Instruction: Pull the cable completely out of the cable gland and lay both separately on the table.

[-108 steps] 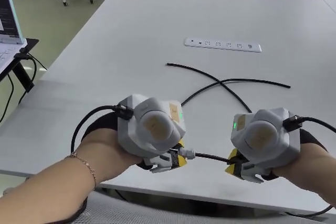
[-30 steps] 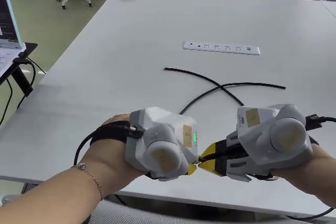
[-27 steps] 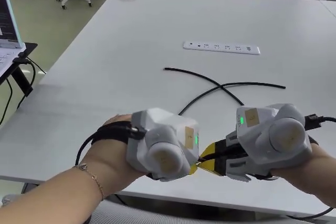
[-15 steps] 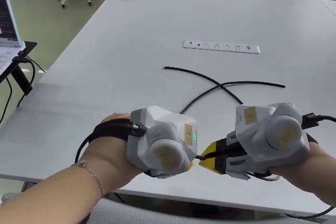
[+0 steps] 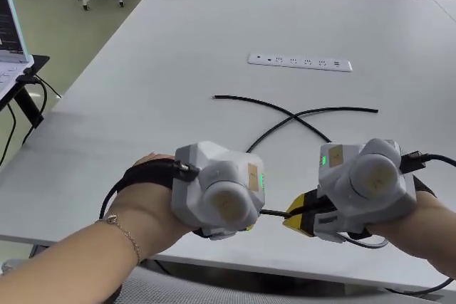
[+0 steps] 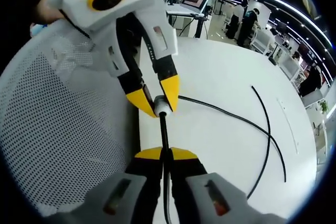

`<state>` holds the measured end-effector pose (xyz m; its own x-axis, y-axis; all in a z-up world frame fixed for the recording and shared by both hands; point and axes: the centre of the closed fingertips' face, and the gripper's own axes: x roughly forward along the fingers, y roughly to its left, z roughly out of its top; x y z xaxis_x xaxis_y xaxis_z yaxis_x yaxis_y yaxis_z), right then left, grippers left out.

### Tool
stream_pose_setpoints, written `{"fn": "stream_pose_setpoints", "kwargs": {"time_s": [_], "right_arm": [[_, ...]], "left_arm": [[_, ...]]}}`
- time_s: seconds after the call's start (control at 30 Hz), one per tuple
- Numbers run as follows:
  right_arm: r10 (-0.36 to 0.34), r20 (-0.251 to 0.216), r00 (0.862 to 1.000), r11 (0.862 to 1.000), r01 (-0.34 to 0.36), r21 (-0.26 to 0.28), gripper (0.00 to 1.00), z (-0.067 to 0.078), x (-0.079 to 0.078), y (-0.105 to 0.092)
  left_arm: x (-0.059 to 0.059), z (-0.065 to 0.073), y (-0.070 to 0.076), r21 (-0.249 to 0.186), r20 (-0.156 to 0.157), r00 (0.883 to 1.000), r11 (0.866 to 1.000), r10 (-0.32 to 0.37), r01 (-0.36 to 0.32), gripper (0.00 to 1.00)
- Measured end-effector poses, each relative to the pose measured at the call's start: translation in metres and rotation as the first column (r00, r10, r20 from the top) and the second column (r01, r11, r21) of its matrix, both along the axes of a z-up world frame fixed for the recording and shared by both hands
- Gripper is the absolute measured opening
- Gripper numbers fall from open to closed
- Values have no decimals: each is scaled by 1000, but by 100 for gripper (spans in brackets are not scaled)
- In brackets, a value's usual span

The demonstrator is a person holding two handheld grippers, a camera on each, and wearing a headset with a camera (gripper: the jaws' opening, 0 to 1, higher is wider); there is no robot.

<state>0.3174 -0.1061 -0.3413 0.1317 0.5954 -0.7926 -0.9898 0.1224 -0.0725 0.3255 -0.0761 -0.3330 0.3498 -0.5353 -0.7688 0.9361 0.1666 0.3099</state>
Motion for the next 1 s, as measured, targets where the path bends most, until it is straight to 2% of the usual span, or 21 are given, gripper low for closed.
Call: {"fn": "stream_pose_setpoints", "kwargs": {"time_s": [0.07,0.17,0.23,0.33,0.43,0.47,0.6,0.73,0.8,0.83,0.9,0.93,1.0], "right_arm": [[-9,13,1000,999,9,-30,3,-3,3,-6],[-41,9,999,998,41,-36,3,-4,7,-11],[-63,15,998,996,63,-56,3,-6,11,-15],[-82,24,996,990,84,-110,3,-13,14,-25],[-111,42,993,973,117,-200,4,-22,18,-43],[-119,42,992,969,125,-215,4,-24,18,-46],[-144,26,989,965,146,-218,5,-25,18,-47],[-99,31,995,964,103,-243,10,-29,13,-44],[-83,24,996,971,86,-223,16,-27,10,-37],[-53,20,998,982,56,-178,17,-23,8,-28],[-37,-3,999,994,36,-102,17,-14,3,-14],[-35,-24,999,999,34,-22,17,-5,0,-1],[-21,-45,999,996,25,90,17,11,-3,16]], "left_arm": [[2,-1,4,21,13,1000,1000,4,-4,15],[4,0,6,8,3,1000,1000,23,-23,15],[4,0,8,17,6,1000,999,26,-27,15],[3,-1,8,18,0,1000,999,31,-31,15],[3,-3,10,31,-1,999,999,33,-33,15],[3,-3,11,30,-3,999,999,35,-35,15],[2,-1,10,29,0,999,999,36,-36,14],[2,-2,10,31,-3,999,999,35,-35,15],[0,-1,8,19,-11,999,999,32,-32,15],[0,-1,6,16,-12,1000,1000,27,-27,15],[-1,-1,3,15,-8,1000,1000,15,-15,15],[-2,-1,2,16,-10,1000,1000,9,-9,15],[-3,-2,1,12,-15,1000,1000,2,-1,15]]}}
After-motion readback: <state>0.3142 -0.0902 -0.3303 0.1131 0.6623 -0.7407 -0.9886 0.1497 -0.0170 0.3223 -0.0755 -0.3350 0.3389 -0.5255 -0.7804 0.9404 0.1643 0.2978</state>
